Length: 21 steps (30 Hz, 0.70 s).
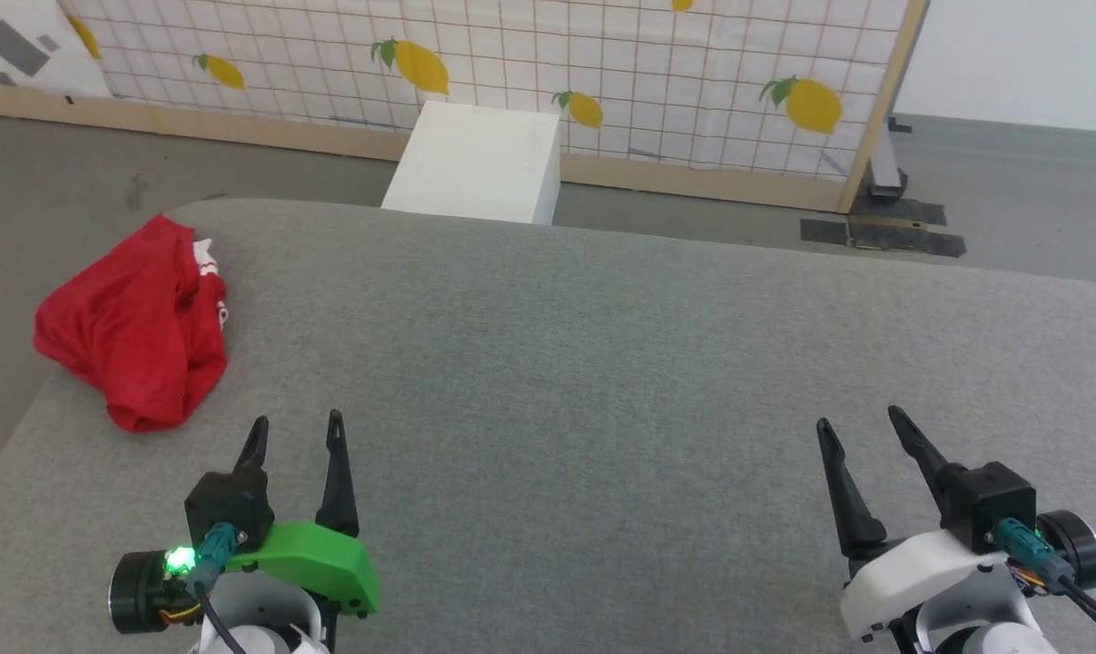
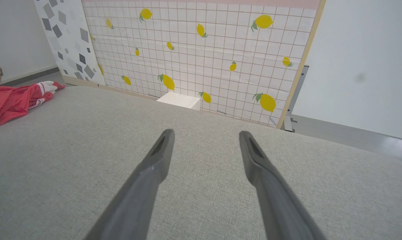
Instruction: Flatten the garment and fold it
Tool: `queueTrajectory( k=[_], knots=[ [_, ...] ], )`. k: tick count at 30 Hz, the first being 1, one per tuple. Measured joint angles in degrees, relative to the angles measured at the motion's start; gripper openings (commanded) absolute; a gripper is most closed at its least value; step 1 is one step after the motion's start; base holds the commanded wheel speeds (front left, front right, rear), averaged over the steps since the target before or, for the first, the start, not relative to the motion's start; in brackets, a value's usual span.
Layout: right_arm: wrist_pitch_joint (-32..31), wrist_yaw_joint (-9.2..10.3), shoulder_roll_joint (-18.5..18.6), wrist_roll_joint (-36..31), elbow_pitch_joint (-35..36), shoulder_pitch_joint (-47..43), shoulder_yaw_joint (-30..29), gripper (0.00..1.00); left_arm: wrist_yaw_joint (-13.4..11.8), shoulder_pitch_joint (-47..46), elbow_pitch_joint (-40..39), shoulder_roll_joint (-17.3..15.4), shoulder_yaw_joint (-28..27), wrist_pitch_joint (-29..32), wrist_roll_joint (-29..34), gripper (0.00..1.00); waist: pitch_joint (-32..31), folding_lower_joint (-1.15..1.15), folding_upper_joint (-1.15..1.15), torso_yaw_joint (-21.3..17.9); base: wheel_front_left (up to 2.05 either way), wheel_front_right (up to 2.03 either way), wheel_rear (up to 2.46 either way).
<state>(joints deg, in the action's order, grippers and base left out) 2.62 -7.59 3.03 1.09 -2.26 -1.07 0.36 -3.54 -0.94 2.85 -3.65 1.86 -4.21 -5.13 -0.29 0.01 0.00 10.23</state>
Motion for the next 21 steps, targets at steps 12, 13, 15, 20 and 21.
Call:
queueTrajectory(
  k=[12,13,15,20,21],
  knots=[
    [1.3,0.0,0.0,0.5,-0.6,0.5,0.2,1.0,-1.3,0.0,0.4,-0.4,0.5,-1.4,-1.5,1.0,0.0,0.0,0.0,4.3,0.0,0.0,0.0],
    [1.5,0.0,0.0,0.5,-0.6,0.5,0.2,1.0,-1.4,0.0,0.5,-0.4,0.5,-1.5,-1.5,1.0,0.1,0.0,0.0,4.6,0.0,0.0,0.0],
    [1.8,0.0,0.0,0.5,-0.8,0.7,0.2,1.0,-1.8,0.0,0.6,-0.4,0.6,-1.6,-1.8,1.0,0.1,0.0,0.0,5.3,0.0,0.0,0.0],
    [2.2,0.0,0.0,0.5,-1.2,1.0,0.2,1.0,-2.4,0.0,0.9,-0.5,0.7,-2.2,-3.1,1.0,0.2,0.0,0.0,6.9,0.0,0.0,0.0],
    [2.3,0.0,0.0,0.5,-1.2,1.0,0.3,1.0,-2.5,0.0,1.0,-0.5,0.8,-2.5,-3.3,1.0,0.2,0.0,0.0,7.3,0.0,0.0,0.0]
  ],
)
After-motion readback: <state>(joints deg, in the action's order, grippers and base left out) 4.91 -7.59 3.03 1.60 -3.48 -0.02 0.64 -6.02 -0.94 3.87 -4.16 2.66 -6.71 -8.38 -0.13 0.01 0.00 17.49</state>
